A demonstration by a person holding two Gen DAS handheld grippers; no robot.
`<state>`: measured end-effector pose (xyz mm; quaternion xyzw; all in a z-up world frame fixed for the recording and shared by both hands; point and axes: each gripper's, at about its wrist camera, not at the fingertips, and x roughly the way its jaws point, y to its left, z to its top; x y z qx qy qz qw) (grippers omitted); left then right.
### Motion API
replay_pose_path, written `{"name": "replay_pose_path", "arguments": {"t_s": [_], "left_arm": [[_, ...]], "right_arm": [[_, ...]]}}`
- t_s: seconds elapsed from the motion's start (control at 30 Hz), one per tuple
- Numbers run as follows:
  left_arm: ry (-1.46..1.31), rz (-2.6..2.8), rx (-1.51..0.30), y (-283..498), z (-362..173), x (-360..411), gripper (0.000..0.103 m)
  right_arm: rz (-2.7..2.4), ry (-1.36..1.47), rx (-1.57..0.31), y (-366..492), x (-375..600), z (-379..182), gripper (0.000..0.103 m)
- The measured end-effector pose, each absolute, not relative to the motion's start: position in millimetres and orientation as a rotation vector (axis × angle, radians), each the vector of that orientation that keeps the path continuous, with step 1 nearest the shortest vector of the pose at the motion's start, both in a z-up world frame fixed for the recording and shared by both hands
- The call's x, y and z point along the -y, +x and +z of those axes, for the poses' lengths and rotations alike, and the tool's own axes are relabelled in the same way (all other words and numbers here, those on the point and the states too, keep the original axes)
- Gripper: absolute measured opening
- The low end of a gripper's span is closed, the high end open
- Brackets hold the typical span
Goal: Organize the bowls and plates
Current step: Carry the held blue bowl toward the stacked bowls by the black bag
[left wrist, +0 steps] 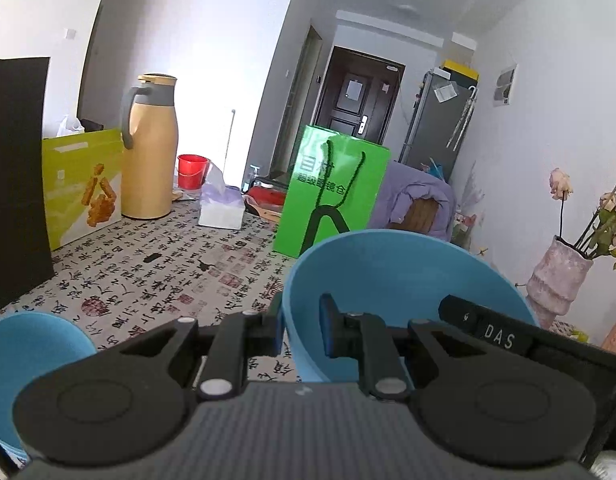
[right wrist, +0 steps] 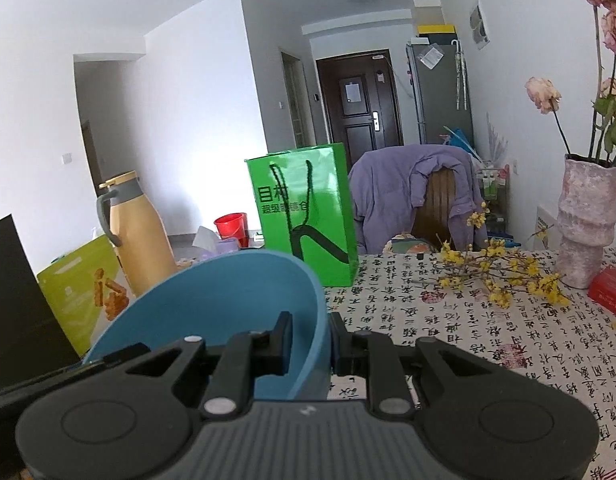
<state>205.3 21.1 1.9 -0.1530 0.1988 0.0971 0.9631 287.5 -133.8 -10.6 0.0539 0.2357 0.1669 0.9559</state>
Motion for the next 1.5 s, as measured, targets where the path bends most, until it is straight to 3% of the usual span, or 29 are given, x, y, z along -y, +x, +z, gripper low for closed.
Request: {"name": "replay_pose_path", "arguments": {"t_s": [1.5], "left_arm": [[-0.366, 0.277, -0.355, 138, 4, -96, 0.017]], "right_arm": [[0.438, 0.057, -0.467, 234, 44, -12, 0.018]]}}
